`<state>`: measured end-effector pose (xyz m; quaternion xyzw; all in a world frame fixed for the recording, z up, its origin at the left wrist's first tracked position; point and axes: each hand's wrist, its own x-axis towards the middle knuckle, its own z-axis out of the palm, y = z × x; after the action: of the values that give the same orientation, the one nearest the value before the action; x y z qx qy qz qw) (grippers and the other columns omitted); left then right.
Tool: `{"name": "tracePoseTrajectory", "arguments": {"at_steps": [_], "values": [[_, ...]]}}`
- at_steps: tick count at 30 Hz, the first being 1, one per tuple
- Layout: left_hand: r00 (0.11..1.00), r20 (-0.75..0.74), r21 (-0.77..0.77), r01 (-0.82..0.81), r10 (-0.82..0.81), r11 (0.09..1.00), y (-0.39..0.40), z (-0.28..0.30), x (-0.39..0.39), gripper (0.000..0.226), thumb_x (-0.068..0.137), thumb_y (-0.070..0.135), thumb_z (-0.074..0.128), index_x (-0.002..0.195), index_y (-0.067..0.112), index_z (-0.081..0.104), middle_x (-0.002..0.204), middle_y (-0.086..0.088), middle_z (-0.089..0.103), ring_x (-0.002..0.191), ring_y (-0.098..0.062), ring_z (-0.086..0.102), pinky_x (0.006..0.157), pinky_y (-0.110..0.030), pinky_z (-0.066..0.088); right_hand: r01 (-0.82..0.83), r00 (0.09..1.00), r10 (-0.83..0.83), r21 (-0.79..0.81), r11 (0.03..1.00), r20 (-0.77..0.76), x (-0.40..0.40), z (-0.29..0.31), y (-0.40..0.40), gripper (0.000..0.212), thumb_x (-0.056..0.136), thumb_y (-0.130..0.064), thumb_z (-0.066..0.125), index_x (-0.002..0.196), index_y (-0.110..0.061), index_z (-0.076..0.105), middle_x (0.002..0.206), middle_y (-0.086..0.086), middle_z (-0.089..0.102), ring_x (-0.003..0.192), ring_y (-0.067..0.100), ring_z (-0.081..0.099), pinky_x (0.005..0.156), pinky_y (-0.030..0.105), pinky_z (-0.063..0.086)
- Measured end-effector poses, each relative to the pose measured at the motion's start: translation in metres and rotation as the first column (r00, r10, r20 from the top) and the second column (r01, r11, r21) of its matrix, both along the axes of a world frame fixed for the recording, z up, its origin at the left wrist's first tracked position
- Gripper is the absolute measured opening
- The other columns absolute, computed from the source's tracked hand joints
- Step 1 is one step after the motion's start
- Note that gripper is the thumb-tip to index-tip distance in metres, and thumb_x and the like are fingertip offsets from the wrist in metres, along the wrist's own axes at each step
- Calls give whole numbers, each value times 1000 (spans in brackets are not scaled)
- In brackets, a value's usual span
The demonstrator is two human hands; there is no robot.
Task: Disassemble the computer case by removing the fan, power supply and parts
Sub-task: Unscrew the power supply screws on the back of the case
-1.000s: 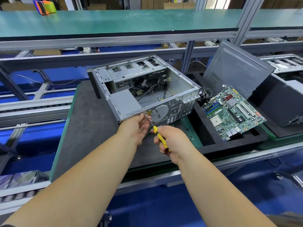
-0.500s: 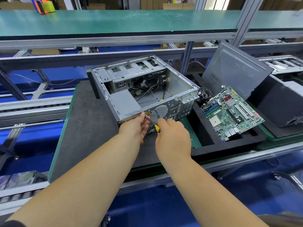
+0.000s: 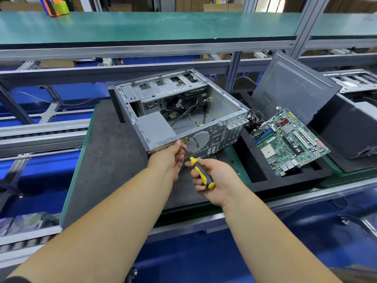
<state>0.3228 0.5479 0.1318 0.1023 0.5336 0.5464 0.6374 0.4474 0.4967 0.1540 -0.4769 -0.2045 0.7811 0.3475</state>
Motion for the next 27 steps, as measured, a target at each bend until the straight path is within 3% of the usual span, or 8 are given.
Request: {"name": "tracePoseTrajectory", "arguments": {"at_steps": [4,8,10,14,17,20,24,27], "values": [[999,30,-24,22,-21,999,-2,1,-3,13,96,18,60,89,11,69,71,4,71,65,-2,63,46,-12,48,46,978,-65,98,994,196,-7,-4,1,26,100,-24,50,90,-9,69,51,-1,53,41,8,39,37,18,27],[997,60,-46,42,-39,998,-3,4,-4,14,97,14,55,103,9,67,75,1,72,62,-3,65,47,-12,49,-56,828,-135,319,946,544,-8,-8,-1,13,94,-24,59,84,-19,65,59,0,58,44,10,47,41,21,36],[997,69,-50,39,-36,998,-4,6,-4,15,96,13,55,106,9,66,78,0,71,62,-3,65,47,-13,50,-176,674,-205,424,889,710,-6,-11,-4,4,91,-29,62,87,-27,62,70,-7,59,58,14,57,52,29,46],[995,96,-43,5,-1,999,-5,5,-2,12,97,18,58,103,11,65,83,-1,72,67,-6,67,51,-14,51,-455,260,-388,467,758,884,-5,-10,-11,13,89,-29,64,99,-34,57,93,-13,54,73,9,51,55,27,32],[997,77,-31,-13,16,999,-6,5,0,10,94,20,63,93,11,67,77,1,72,67,-6,68,50,-14,51,-567,111,-446,425,706,888,-9,-4,-14,20,92,-26,60,111,-26,55,112,-3,50,84,24,58,60,31,39],[999,40,-32,-30,31,999,-6,6,3,10,92,21,66,87,12,67,78,2,70,66,-4,66,51,-13,50,-609,73,-435,386,693,897,-14,0,-16,25,94,-32,56,115,-19,50,118,2,47,90,28,59,63,31,37],[999,3,-32,-40,41,999,-5,6,5,9,90,22,69,88,13,69,78,3,70,56,-1,65,50,-12,50,-612,119,-450,422,668,885,-16,2,-21,24,94,-33,53,112,-18,49,116,3,49,90,27,58,65,30,35],[999,-13,-32,-30,30,999,-5,5,5,10,90,23,69,88,13,70,79,3,70,64,-2,64,50,-12,49,-622,100,-446,405,670,890,-12,2,-21,24,96,-32,51,116,-19,50,117,2,50,91,26,59,64,30,34]]}}
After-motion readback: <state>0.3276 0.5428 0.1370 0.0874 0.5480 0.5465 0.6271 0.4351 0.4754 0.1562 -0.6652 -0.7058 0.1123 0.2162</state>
